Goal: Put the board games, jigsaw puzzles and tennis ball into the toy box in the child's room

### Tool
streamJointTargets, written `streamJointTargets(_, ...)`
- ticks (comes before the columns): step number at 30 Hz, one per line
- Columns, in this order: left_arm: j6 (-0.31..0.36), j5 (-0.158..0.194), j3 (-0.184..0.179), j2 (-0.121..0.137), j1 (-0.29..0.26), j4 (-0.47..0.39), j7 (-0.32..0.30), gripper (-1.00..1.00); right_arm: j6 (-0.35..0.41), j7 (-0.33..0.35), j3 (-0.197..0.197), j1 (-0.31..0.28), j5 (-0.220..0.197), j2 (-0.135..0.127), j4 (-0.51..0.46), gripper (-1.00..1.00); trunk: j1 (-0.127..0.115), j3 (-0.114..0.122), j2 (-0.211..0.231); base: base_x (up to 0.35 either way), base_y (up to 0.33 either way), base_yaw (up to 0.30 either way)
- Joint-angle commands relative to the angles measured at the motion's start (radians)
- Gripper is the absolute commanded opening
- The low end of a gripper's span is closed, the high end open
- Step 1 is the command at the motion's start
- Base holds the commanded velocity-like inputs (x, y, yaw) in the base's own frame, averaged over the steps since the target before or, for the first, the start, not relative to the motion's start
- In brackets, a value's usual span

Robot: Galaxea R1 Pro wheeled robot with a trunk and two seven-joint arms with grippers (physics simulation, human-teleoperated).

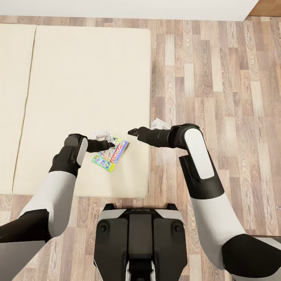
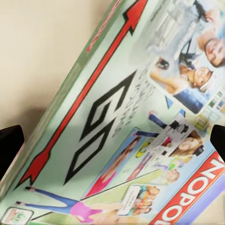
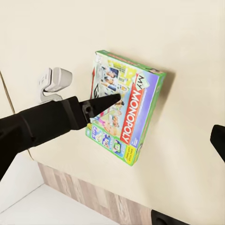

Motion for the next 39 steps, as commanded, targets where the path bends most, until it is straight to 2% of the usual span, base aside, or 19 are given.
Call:
streamJointTargets(1, 0.007, -0.002, 0.004, -0.002, -0.001, -0.001, -0.004, 1.00, 0.003, -0.010, 0.000, -0.001, -0.008, 0.000, -0.001, 1.00, 0.001, -0.001, -0.002, 0.000, 0.000, 0.000)
streamJointTargets(22, 0.058, 0.002, 0.006, -0.037, -0.003, -0.002, -0.008, 1.00, 0.004, -0.010, -0.016, -0.002, -0.010, 0.000, -0.001, 1.00, 0.001, -0.001, -0.002, 0.000, 0.000, 0.000)
streamJointTargets(39, 0.083, 0.003, 0.006, -0.054, -0.006, -0.002, -0.028, 1.00, 0.003, -0.009, -0.017, -0.016, -0.011, 0.000, 0.001, 1.00, 0.001, -0.001, -0.002, 0.000, 0.000, 0.000)
